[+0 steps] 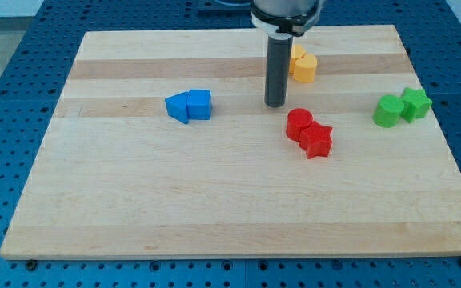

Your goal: Slide the arm to the top of the green circle

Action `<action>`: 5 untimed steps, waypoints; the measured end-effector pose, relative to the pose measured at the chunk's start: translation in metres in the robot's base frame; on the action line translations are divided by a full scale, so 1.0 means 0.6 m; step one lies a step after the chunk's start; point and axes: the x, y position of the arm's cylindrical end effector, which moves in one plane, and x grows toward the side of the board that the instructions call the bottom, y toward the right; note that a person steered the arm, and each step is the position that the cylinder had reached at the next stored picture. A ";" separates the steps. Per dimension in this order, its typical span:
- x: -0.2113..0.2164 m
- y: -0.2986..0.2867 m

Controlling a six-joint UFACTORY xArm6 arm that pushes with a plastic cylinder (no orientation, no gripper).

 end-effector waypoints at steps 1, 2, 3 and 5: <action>0.015 0.101; 0.018 0.122; 0.002 0.167; -0.086 0.249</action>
